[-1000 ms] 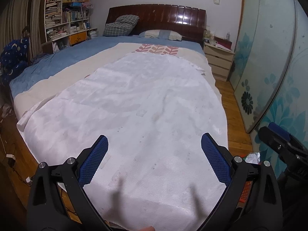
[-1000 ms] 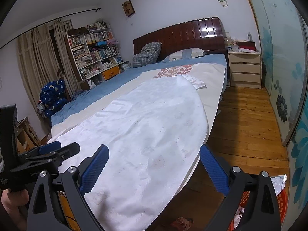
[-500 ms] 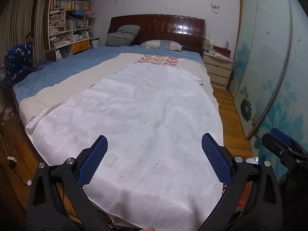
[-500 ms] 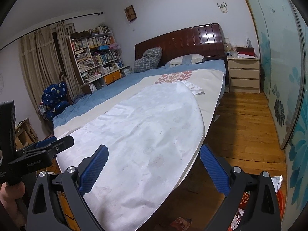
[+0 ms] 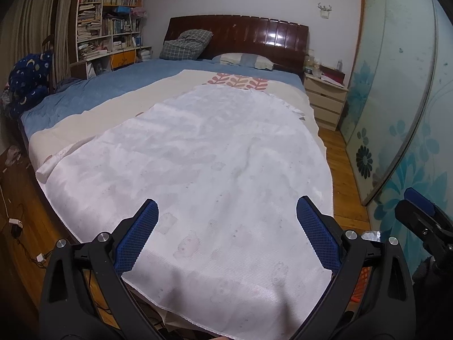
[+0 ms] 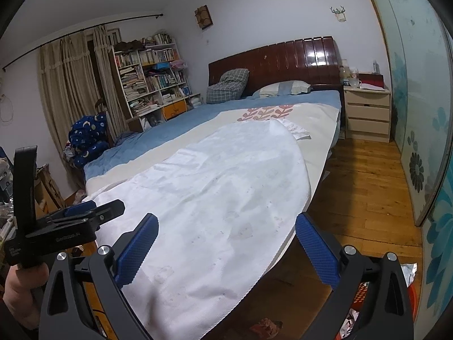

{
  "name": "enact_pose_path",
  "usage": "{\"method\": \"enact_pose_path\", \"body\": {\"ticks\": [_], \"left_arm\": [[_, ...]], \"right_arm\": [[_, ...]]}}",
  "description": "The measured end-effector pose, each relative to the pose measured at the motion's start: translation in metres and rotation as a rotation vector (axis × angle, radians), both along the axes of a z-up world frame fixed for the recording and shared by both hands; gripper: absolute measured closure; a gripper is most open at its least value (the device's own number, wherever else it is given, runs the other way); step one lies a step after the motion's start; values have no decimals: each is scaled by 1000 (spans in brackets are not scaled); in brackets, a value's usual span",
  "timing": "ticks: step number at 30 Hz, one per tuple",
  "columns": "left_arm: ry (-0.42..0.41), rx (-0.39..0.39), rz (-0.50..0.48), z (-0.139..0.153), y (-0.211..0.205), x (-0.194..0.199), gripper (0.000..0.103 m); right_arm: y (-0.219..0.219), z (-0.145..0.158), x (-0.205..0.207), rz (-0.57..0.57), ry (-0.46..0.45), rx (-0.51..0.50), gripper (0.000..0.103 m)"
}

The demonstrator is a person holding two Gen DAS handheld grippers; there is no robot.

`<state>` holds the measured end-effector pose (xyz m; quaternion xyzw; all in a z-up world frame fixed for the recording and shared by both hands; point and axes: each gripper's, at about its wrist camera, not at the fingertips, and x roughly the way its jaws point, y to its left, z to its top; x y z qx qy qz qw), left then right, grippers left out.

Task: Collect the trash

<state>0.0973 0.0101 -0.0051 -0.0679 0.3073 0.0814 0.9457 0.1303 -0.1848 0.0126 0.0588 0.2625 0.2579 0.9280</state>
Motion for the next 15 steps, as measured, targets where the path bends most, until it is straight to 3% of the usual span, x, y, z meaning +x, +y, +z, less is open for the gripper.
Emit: {"method": "enact_pose_path", "body": {"ticks": [6,15], "left_arm": [[-15,36,-1,1,-5,-4,6],[6,-10,16,0,-1,1,6]], "right_arm": [[1,-1,3,1,12,1,7],[3,-4,2,4,19,-1,7]]}}
